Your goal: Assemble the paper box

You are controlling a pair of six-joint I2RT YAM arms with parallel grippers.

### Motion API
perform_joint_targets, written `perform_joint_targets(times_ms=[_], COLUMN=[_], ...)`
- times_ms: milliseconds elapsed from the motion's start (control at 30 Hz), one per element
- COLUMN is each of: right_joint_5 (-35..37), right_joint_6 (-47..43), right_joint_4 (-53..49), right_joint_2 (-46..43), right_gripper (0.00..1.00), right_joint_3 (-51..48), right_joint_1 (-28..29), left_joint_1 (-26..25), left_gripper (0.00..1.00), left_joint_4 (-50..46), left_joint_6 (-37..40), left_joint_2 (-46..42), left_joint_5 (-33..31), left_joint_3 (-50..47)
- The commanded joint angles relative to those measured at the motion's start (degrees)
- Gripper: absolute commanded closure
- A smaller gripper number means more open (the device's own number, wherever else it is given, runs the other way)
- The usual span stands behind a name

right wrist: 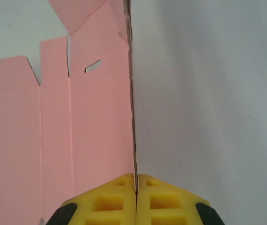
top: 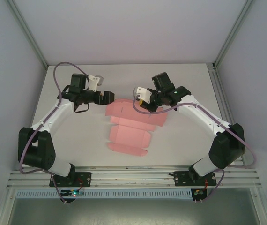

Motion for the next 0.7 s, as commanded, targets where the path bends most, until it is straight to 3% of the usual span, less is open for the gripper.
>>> perform_joint_targets(times_ms=[0, 200, 367, 567, 667], right_joint_5=[-1.77, -3.05, -3.87, -2.8, 0.8], right_joint_6=[3.15, 5.74, 10.7, 22.03, 31.08], right_joint_4=[4.4, 7.76, 11.27, 23.59, 32.01], right_joint_2=[0.43, 0.18, -0.31, -3.79, -4.96], right_gripper=[1.0, 1.0, 1.0, 1.0, 1.0], right_joint_3=[-0.44, -2.51, -4.13, -10.4, -13.87], right_joint_1=[0.12, 0.11, 0.29, 1.18, 2.92], left_joint_1=[-4.03, -7.88, -10.31, -13.15, -13.6], left_gripper=[0.0, 0.0, 0.0, 0.0, 0.0], left_joint_4=[-2.76, -2.07, -1.65, 3.73, 6.96], left_joint_6=[4.26, 4.96, 5.09, -4.94, -12.33], left_joint_2=[1.68, 5.78, 7.02, 7.6, 7.91], left_joint_5=[1.0, -0.12, -5.7, -22.36, -26.82], left_joint_3=[3.77, 5.78, 7.3, 7.28, 6.6])
